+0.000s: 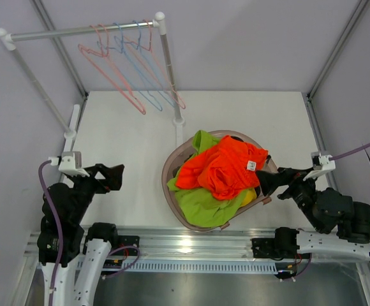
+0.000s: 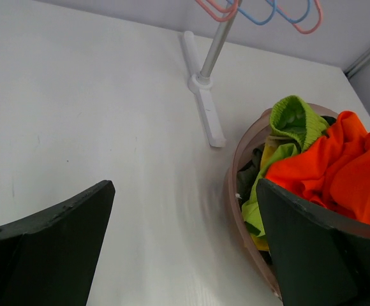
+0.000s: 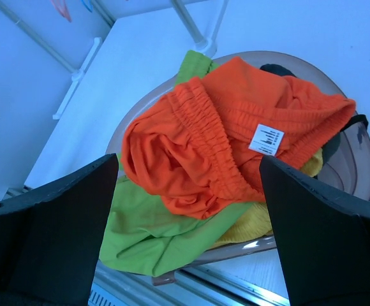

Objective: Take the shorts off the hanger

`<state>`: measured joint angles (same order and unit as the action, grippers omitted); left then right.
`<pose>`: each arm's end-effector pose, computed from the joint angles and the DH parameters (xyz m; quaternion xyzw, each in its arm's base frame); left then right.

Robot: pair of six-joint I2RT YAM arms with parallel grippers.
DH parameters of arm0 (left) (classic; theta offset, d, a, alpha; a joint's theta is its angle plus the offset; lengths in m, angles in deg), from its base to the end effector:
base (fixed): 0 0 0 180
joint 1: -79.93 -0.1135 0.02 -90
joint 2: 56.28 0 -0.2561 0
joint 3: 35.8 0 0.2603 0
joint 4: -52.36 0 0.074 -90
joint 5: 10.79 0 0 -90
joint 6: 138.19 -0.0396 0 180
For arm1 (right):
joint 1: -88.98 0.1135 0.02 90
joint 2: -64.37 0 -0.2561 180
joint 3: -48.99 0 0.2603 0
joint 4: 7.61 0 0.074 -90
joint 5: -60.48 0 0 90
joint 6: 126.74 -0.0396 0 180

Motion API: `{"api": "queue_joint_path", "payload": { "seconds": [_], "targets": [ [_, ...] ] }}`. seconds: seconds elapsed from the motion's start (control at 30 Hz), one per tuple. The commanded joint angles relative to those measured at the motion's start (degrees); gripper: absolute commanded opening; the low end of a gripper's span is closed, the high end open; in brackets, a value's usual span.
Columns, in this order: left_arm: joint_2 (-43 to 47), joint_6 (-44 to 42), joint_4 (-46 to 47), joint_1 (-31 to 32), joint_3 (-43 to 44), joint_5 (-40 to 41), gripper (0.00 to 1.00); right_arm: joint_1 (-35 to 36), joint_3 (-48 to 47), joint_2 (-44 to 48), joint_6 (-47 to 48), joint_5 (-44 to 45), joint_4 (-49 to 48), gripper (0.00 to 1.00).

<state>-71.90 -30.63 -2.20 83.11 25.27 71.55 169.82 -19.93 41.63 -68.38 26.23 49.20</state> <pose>0.0674 -0.0090 0.3500 -0.0520 0.7588 -0.1665 0.6275 0.0417 0.0527 0.3825 -0.0117 0.7428 0.2693 0.6128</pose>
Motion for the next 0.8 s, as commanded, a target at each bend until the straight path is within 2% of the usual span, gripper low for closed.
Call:
{"api": "queue_joint_path", "payload": {
  "seconds": [0.0,0.1,0.3,0.43,0.77],
  "targets": [
    [1.37,2.21,2.74,0.42,-0.81,-1.92,0.99,0.46,1.71,3.22,-1.85,4.02,4.15,0.99],
    [1.82,3.62,3.79,0.42,-2.56,-1.92,0.99,0.72,4.34,6.83,-1.07,4.02,1.43,0.99],
    [2.17,3.97,3.79,0.42,-2.75,-1.74,0.99,3.0,4.09,9.47,-3.96,6.3,3.98,0.99],
    [2.35,3.88,4.32,0.42,-3.19,-2.53,0.99,6.08,3.39,9.38,-6.24,8.23,6.17,1.0],
    [1.82,4.15,4.23,0.42,-3.27,-2.1,0.99,7.93,3.47,11.22,-7.56,8.77,6.88,0.99]
  ]
}}
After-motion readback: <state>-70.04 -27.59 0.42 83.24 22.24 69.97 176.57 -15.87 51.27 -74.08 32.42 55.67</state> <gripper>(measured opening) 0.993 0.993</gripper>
